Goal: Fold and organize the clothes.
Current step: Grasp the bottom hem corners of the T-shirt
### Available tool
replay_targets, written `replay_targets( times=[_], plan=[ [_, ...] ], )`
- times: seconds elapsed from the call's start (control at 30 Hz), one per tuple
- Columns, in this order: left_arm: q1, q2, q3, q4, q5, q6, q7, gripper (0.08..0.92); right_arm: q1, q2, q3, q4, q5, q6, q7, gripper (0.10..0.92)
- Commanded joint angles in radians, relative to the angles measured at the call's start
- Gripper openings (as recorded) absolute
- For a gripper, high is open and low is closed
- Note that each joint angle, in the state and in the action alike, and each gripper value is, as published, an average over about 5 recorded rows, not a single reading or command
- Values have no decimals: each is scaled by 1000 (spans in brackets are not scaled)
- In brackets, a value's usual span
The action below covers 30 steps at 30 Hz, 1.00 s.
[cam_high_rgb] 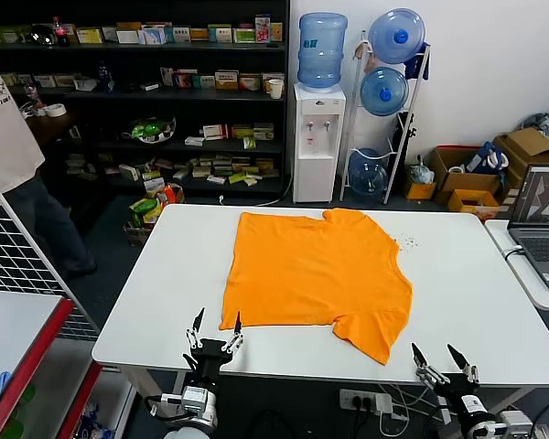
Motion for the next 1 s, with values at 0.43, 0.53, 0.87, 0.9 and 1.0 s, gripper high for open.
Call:
replay_targets(
  times=[0.43,0.53,0.87,0.9,1.0],
  plan=[
    [-122,125,51,-33,-238,434,3,823,137,-26,-146,-3,-19,-219,72,823],
    [-131,132,50,-30,-262,452,-7,823,157,-28,-160,-7,-22,-258,95,823],
    [-147,104,62,13,-282,466,-26,823,214,-19,-193,-56,-31,-305,133,798],
    [-151,104,62,19,-282,466,-26,823,221,-17,-197,-63,-33,-305,133,781],
    [-161,103,60,39,-287,465,-25,801,237,-10,-205,-83,-38,-306,136,708]
  ],
)
